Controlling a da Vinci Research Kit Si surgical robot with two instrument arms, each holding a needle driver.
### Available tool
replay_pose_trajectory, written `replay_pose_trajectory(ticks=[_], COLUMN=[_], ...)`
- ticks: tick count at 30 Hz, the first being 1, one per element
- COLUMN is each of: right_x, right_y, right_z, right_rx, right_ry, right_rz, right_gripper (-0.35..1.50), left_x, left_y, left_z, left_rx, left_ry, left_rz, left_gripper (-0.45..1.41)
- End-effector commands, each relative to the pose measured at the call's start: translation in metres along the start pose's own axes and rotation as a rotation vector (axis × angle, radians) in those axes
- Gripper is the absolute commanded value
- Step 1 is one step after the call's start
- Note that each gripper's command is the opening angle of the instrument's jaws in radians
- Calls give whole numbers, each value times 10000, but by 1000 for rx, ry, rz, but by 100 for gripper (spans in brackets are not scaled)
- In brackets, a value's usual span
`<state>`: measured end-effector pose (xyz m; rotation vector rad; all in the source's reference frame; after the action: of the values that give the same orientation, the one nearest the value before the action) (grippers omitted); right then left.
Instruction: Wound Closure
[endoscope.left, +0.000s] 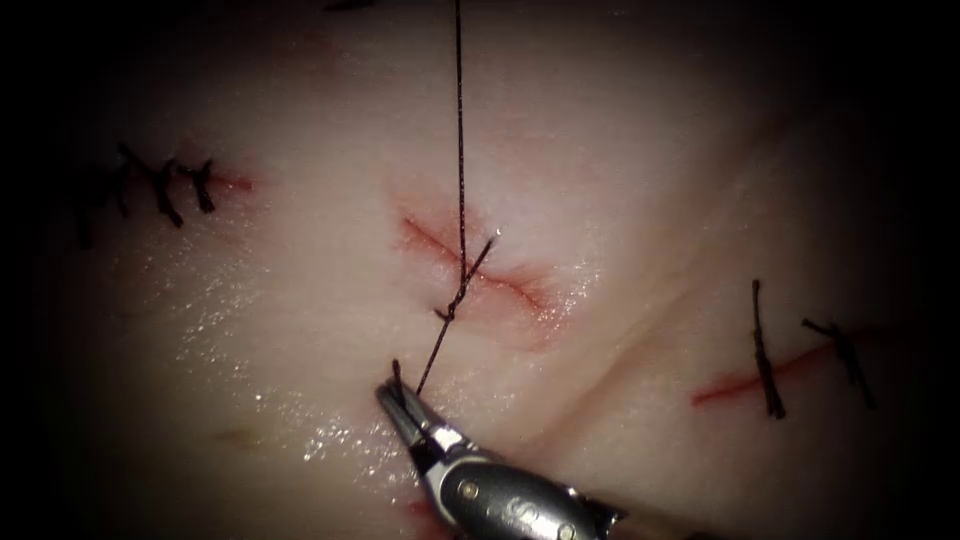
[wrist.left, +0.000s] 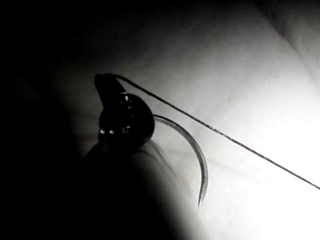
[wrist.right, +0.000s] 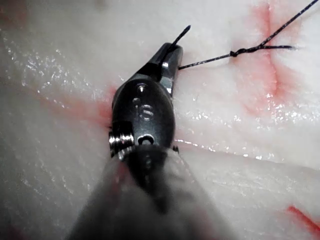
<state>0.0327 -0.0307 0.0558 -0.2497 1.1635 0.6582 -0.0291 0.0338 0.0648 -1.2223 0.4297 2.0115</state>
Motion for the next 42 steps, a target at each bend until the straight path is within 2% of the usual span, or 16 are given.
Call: replay_pose_trajectory(ticks=[1, 2, 3, 4, 5, 7, 11, 15, 19, 23, 28, 31, 32, 34, 35, 42], right_x=[7, 9, 11, 13, 15, 19, 29, 42, 61, 82, 94, 99, 100, 100, 99, 87], right_y=[-3, -2, -1, 0, 2, 7, 14, 18, 23, 39, 55, 69, 74, 82, 92, 123], right_z=[6, 5, 5, 6, 6, 7, 5, -3, -16, -25, -25, -21, -18, -13, -6, 18], right_rx=[6, 3, 0, -2, -3, -1, 10, 31, 76, 118, 130, 157, 162, 170, 173, 164], right_ry=[8, 11, 15, 19, 20, 17, 15, 16, 27, 32, 27, 34, 36, 38, 38, 37], right_rz=[11, 13, 15, 17, 20, 31, 49, 62, 87, 78, 72, 79, 77, 83, 88, 94], right_gripper=[-35, -35, -18, 37, 71, 114, 133, 136, 135, 109, 89, 44, 22, 0, -30, -35], left_x=[2, 2, 1, 1, 0, -1, -3, -1, 4, 7, 1, -7, -10, -17, -24, -46], left_y=[3, 5, 10, 15, 20, 34, 59, 77, 98, 113, 125, 133, 135, 140, 145, 158], left_z=[4, 2, -3, -6, -11, -23, -50, -85, -135, -181, -205, -215, -216, -219, -222, -230], left_rx=[-11, -19, -32, -49, -61, -94, -151, -198, -247, -268, -285, -287, -288, -282, -281, -305], left_ry=[11, 18, 31, 39, 37, 29, 27, 22, 1, -43, -87, -109, -111, -126, -143, -164], left_rz=[4, 6, 9, 11, 14, 23, 29, 39, 53, 109, 178, 211, 222, 254, 281, 339], left_gripper=[-45, -45, -45, -45, -45, -45, -45, -45, -45, -45, -45, -45, -45, -45, -45, -45])
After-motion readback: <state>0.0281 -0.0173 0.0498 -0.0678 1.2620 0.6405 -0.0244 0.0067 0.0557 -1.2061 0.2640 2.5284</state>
